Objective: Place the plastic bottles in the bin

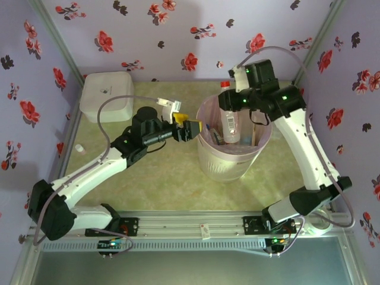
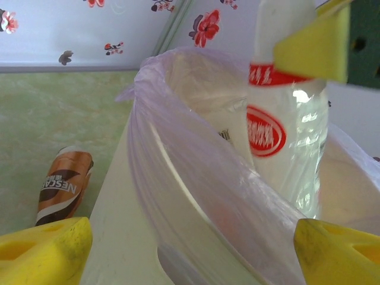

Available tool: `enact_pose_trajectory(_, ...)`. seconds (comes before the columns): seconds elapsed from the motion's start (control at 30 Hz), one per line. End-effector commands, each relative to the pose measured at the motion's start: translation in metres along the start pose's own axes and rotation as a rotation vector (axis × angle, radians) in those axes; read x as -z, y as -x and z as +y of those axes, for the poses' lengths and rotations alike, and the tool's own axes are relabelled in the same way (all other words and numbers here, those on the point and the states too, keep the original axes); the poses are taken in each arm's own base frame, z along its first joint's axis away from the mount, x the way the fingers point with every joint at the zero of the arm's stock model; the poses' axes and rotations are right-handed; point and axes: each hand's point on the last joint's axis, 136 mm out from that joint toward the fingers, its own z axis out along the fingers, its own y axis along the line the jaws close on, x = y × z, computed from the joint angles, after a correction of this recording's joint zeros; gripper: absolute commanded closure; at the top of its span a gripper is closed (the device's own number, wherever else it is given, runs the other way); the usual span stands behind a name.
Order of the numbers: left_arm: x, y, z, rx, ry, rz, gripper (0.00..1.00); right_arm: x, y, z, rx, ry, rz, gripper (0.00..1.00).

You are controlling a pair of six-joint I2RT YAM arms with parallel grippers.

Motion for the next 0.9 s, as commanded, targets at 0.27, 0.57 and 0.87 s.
enact_pose_trajectory(0.27, -0.017, -0.004, 0.010, 0.013, 0.038, 0.021, 0.12, -0.038, -0.051, -0.007, 0.039, -0.024, 0.178, 0.57)
enact_pose_trajectory(0.57, -0.016, -0.005, 0.010, 0.013, 0.040, 0.021, 0.12, -0.071, -0.075, -0.010, -0.001, 0.004, 0.214, 0.54)
enact_pose_trajectory(0.87, -0.014, -0.004, 0.009, 0.007, 0.039, 0.019, 0.12, -0.065, -0.059, -0.003, -0.003, 0.033, 0.157, 0.34)
